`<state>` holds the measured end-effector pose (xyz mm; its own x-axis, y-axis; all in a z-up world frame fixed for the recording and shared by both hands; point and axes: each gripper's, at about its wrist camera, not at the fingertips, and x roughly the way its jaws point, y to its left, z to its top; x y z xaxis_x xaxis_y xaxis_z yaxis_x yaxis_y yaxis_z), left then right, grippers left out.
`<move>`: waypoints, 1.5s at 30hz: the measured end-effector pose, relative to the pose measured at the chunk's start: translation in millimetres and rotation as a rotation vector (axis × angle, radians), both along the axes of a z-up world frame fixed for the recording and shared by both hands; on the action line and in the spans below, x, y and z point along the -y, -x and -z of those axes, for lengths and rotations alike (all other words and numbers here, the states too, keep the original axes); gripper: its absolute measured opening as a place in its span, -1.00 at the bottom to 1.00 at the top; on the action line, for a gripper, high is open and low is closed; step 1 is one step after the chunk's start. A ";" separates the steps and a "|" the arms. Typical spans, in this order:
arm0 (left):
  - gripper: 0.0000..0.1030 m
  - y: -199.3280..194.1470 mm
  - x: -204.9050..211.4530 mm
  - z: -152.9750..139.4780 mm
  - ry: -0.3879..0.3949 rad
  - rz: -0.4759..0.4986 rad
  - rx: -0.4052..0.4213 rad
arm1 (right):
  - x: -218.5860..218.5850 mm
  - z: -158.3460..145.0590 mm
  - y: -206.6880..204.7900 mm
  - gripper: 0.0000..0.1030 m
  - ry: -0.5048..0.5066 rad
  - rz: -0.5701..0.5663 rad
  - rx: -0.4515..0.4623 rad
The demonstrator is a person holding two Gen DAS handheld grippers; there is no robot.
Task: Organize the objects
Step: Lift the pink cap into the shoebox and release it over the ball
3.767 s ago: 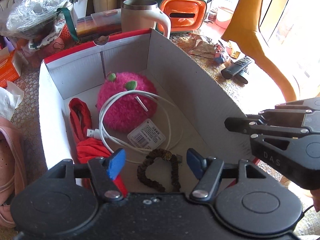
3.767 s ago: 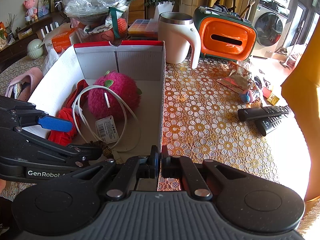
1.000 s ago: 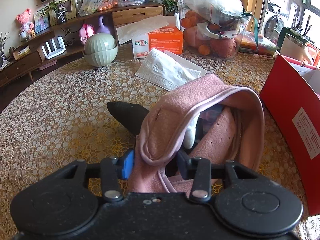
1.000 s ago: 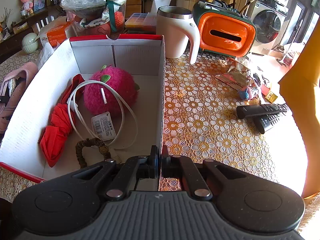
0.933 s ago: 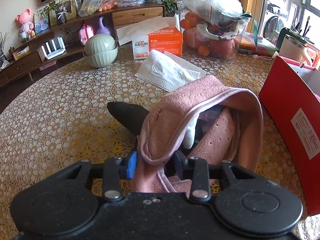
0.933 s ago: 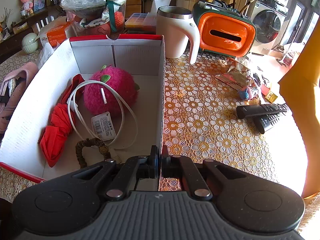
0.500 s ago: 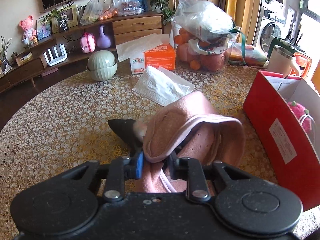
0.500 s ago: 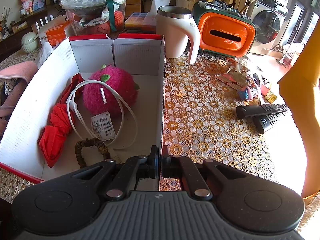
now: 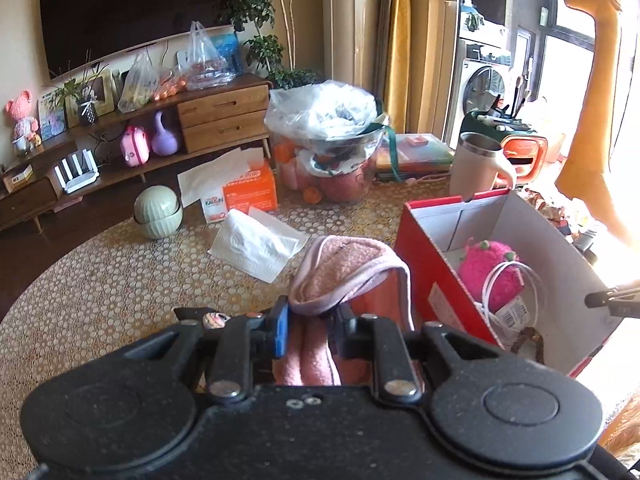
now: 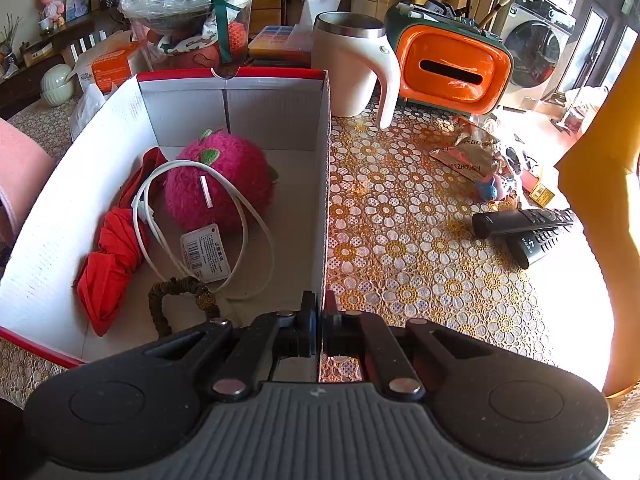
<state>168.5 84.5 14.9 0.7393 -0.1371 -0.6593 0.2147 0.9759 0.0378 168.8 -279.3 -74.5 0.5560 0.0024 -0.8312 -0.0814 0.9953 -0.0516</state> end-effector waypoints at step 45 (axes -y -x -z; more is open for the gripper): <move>-0.60 -43.7 208.3 19.7 -0.002 0.361 -0.034 | -1.3 1.4 -0.5 -0.96 -0.020 -0.014 0.001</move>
<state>212.3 -123.8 -4.8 0.6213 -0.3840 -0.6830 0.5463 0.8372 0.0262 169.2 -278.0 -76.0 0.5569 0.0266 -0.8301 -0.0955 0.9949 -0.0322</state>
